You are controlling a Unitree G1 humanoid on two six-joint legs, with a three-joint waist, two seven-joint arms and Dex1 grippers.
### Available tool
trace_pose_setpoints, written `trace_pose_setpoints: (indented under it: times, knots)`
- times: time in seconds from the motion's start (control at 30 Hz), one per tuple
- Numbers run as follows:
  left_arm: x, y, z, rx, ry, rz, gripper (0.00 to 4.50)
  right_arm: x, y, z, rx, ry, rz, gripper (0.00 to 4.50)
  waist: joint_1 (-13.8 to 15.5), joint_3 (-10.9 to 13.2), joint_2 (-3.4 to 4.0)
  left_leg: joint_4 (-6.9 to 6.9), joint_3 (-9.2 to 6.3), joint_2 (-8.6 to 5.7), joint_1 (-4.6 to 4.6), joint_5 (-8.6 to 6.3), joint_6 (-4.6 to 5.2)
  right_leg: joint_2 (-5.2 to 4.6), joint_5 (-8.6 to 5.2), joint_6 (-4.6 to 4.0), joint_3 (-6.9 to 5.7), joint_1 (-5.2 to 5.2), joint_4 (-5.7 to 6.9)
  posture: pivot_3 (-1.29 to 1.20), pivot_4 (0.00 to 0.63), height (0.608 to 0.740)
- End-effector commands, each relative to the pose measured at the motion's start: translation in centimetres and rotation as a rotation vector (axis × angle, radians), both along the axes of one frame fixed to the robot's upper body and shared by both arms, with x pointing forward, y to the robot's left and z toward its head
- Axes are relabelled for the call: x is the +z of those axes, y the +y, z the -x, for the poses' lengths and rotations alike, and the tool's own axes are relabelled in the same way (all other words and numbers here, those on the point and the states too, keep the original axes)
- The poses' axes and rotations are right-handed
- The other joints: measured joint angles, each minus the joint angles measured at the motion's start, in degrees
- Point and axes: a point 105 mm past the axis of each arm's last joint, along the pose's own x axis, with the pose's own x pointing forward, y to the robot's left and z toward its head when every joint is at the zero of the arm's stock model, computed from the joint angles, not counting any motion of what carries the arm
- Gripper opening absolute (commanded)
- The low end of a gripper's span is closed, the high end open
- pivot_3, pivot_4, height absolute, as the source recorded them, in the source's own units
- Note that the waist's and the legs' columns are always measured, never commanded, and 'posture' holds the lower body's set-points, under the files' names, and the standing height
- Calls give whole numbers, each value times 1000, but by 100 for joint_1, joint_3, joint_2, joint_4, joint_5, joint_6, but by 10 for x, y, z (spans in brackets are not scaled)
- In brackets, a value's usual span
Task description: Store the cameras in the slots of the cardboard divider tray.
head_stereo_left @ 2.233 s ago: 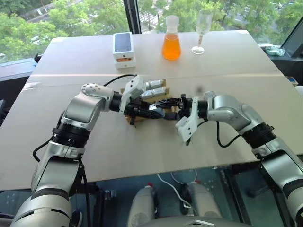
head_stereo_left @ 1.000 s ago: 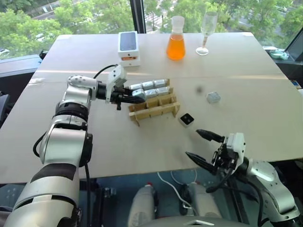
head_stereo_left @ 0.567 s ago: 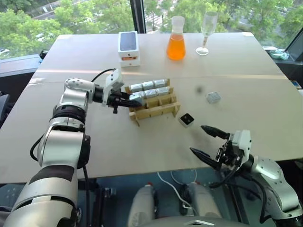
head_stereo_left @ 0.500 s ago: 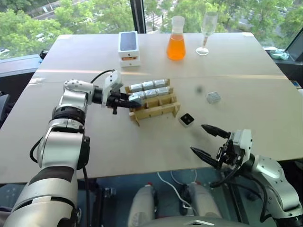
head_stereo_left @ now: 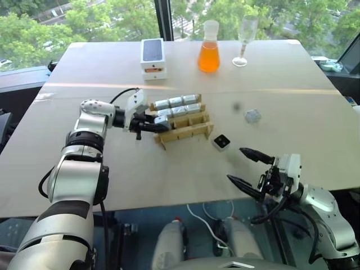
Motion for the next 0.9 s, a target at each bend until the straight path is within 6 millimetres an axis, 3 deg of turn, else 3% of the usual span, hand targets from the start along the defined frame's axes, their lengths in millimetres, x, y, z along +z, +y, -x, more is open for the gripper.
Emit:
trace_pose_setpoints:
  times: [0.03, 0.4, 0.47, 0.5, 0.6, 0.67, 0.9]
  knots:
    - [-1, 5, 2, -8, 22, -48, 875, 12, -6, -6, -56, -97, 6, 4395, -3, 0, 0, 1, 2, 0, 4, -3, 5, 0, -5, 8, 2, 0, 6, 0, 150, 740]
    - [0, 4, -1, 16, 32, -55, 875, 10, -5, -7, -49, -102, 13, 4395, -10, -1, -1, 0, 21, 1, 34, -13, 22, 0, -7, 8, 24, 7, 33, 0, 150, 740]
    - [3, 2, 2, -5, 61, -34, 1897, 10, -5, -7, -49, -102, 14, 4440, -9, -1, -1, 0, 22, 1, 35, -13, 22, 0, -7, 8, 25, 8, 34, 0, 150, 740]
    - [4, 1, 2, -14, 67, -26, 2094, 10, -5, -7, -48, -102, 13, 4440, -7, -1, -1, 0, 22, 1, 35, -13, 22, 0, -7, 8, 25, 8, 34, 0, 150, 740]
    - [9, -1, 1, -18, 46, -19, 3582, 10, -5, -7, -45, -100, 12, 4440, -5, -1, -2, 0, 21, 1, 36, -13, 22, 0, -7, 8, 24, 8, 35, 0, 150, 740]
    - [13, 0, 0, -13, 34, -15, 4335, 9, -5, -7, -41, -98, 16, 4440, -4, -1, -2, 0, 22, 1, 40, -13, 22, 0, -7, 8, 25, 12, 36, 0, 150, 740]
    - [36, 9, 3, -25, -36, 35, 4335, 11, -3, -12, -42, -95, 31, 4440, -23, 1, -3, 0, 19, 4, 43, -14, 24, 1, -8, 10, 22, 15, 36, 0, 150, 740]
